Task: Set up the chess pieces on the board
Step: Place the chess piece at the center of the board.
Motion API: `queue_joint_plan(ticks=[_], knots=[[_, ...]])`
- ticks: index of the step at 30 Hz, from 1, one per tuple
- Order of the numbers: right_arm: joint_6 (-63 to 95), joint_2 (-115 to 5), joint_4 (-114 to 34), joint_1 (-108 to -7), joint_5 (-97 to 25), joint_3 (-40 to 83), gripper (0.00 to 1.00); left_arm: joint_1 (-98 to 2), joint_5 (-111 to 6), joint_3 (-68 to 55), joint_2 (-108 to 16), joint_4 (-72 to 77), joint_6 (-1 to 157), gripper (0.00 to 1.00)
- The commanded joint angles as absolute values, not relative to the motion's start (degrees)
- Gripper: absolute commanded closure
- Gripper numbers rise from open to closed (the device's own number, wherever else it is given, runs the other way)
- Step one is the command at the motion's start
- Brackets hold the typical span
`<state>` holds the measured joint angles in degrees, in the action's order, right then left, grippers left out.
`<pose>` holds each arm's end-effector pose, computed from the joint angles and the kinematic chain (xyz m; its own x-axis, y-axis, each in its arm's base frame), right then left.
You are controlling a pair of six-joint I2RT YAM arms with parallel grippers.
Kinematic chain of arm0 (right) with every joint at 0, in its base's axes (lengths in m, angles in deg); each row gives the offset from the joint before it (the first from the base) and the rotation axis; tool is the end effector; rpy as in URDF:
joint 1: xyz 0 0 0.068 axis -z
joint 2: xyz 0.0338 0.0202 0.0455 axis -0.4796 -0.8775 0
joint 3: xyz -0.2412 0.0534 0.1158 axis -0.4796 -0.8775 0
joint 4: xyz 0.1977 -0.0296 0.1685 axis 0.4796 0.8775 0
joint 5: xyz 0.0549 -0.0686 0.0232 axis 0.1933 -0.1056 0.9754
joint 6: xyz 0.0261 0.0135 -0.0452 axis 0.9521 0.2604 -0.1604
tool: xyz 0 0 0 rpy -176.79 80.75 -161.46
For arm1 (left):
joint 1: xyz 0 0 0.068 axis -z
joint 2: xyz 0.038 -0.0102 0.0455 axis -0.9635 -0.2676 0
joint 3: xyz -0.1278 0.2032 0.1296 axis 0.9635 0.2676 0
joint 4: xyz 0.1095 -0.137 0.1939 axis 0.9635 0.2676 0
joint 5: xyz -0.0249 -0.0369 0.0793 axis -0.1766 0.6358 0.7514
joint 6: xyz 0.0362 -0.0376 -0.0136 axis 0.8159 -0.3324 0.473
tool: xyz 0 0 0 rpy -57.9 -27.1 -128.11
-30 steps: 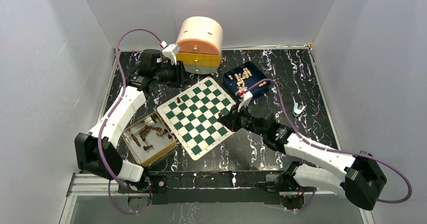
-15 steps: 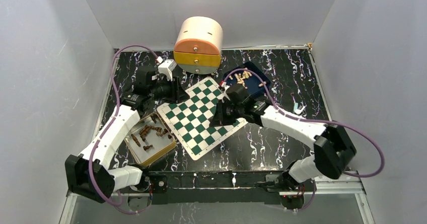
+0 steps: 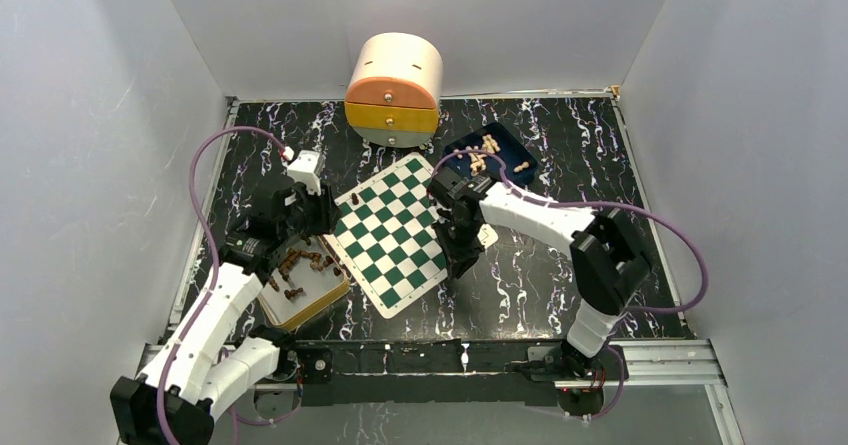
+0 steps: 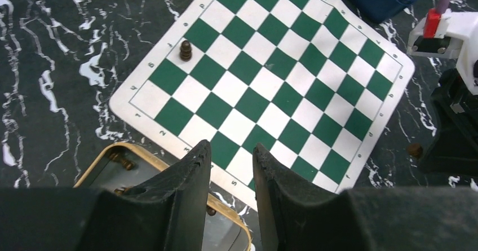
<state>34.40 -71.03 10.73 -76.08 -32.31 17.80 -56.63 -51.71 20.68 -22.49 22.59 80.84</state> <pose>0.2147 0.2438 0.2200 -0.9154 -0.3810 -0.1303 -0.4024 0.8763 0.2647 0.1955 -0.0677 0.3070 -0.4535 -0.0136 -0.8911 0.3517 0.9160 -0.1930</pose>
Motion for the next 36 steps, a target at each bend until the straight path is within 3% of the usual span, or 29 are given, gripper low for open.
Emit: queue_joint_plan(ticks=[1, 14, 20, 23, 27, 36], knots=[[30.8, -74.83, 19.89, -76.12, -36.25, 22.32, 0.77, -56.47, -45.74, 21.98, -19.13, 20.38, 83.09, 0.68], [28.55, -80.56, 16.08, -76.15, -34.16, 23.99, 0.67, -56.52, -44.99, 22.24, -17.63, 20.37, 83.42, 0.67], [29.24, -79.24, 13.14, -76.11, -34.08, 22.11, 0.68, -56.46, -44.99, 22.16, -17.98, 20.39, 83.42, 0.66], [30.33, -76.19, 7.63, -76.08, -33.27, 19.18, 0.6, -56.52, -44.99, 22.19, -17.89, 20.41, 83.39, 0.66], [31.62, -71.92, -0.63, -76.06, -32.26, 14.18, 0.59, -56.47, -44.99, 22.01, -18.15, 20.39, 83.33, 0.66], [32.6, -73.89, -2.99, -76.09, -36.37, 13.94, 0.48, -56.51, -44.99, 22.23, -17.72, 20.47, 83.24, 0.66]])
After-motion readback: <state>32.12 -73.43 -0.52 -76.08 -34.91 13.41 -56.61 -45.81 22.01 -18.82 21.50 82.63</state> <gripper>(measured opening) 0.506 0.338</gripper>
